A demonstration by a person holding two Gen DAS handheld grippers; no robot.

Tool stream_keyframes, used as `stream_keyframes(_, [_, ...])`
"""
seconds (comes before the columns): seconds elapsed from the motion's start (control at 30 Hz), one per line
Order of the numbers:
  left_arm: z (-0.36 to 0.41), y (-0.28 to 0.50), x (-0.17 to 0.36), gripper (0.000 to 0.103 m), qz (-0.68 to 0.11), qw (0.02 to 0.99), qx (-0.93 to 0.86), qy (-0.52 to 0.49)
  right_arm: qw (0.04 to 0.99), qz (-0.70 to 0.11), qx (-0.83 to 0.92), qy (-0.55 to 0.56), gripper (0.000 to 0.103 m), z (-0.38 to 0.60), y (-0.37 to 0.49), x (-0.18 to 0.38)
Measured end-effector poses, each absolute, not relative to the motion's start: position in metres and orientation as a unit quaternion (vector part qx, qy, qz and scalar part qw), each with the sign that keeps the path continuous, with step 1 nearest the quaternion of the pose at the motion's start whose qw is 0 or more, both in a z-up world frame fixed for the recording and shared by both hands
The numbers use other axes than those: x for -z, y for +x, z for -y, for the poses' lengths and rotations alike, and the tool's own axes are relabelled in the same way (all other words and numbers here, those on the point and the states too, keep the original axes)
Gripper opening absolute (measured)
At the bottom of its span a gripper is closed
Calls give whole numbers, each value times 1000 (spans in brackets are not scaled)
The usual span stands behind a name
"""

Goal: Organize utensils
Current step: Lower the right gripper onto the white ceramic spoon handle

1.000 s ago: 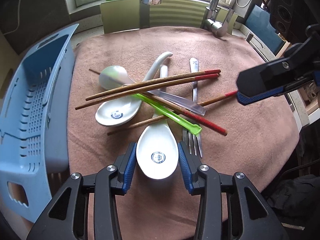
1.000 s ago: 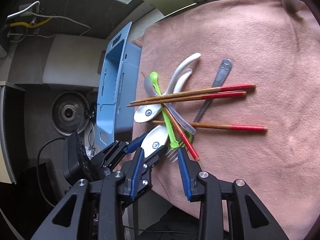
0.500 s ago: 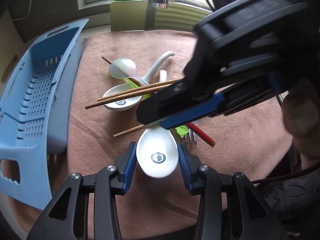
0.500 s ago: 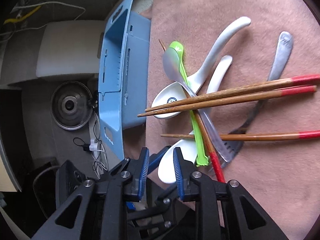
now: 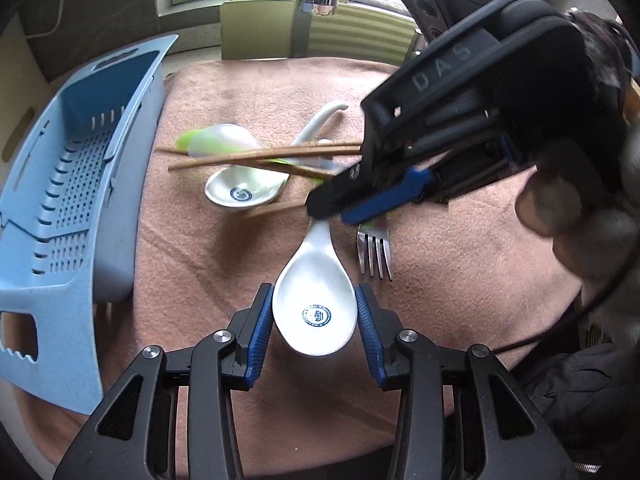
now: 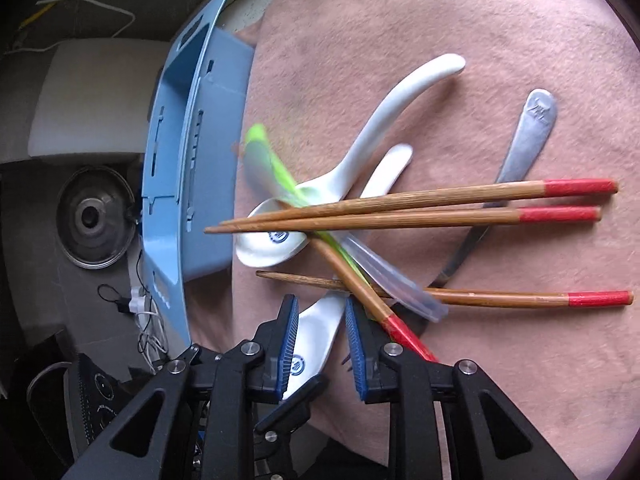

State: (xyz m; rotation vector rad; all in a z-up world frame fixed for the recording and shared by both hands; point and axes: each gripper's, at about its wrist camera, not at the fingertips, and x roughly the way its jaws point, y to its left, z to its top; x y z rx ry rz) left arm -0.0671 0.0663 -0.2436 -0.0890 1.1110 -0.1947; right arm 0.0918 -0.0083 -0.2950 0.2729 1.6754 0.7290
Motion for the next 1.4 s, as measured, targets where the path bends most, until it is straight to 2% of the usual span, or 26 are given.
stream_keyframes(0.67, [-65,-90,237,39,-530,840,110,-25,611,-721,-314,86,22,-12,86,305])
stream_keyframes(0.83, [-65,-92,239,39,-529,841,113,-25,610,-726,-305,89,14,-12,88,307])
stream_keyframes(1.4, [-64,-100,236,40,-535,837,110,-11,584,-741,-308,121,12,1,83,308])
